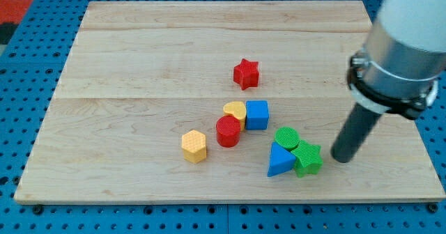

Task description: Move the green star to the top of the triangle

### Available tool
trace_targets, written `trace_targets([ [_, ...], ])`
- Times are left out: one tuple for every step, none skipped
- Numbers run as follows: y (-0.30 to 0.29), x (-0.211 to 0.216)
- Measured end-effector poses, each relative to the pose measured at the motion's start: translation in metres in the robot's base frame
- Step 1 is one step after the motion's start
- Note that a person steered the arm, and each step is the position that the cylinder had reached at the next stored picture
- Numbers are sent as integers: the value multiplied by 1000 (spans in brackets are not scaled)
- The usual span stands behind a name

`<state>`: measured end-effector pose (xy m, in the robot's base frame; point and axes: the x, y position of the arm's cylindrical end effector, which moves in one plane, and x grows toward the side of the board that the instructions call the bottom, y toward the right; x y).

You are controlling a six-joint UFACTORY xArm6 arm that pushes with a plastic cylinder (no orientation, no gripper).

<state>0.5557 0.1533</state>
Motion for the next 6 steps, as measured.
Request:
trace_targets([
  [3,0],
  [26,7],
  [33,13],
  [-44,13],
  [-81,12],
  [-102,-1],
])
